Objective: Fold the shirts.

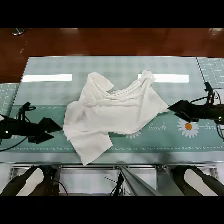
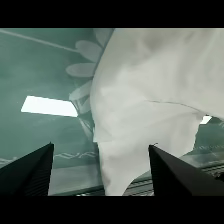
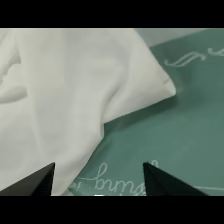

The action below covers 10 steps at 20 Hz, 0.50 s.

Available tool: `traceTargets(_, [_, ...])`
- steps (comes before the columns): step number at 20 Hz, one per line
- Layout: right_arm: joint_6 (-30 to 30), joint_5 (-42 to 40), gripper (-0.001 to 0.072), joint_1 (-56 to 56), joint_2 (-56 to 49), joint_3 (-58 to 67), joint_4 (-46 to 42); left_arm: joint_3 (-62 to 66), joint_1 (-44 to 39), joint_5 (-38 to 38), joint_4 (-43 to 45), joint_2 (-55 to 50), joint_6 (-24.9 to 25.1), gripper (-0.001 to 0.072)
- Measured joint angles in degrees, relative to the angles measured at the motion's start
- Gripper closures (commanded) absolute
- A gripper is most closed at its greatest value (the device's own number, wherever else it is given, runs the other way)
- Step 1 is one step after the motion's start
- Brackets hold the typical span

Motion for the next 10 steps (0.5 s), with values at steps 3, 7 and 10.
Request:
traceTargets(3, [-1.3, -0.5, 0.0083, 1.3, 1.5, -3.0, 1.8, -4.8, -1.4, 3.6, -4.4, 1.0, 1.1, 0.0008])
traceTargets(7, [-1.9, -0.9, 0.0083, 2.1, 2.1, -4.3, 4.6, -8.5, -5.8, 10.0, -9.4, 1.5, 2.8, 0.0086])
traceTargets(10, [-1.4, -1.4, 0.0083, 2.0, 2.3, -3.7, 5.9, -9.5, -9.6, 15.4, -11.6, 1.6, 3.9, 0.0678])
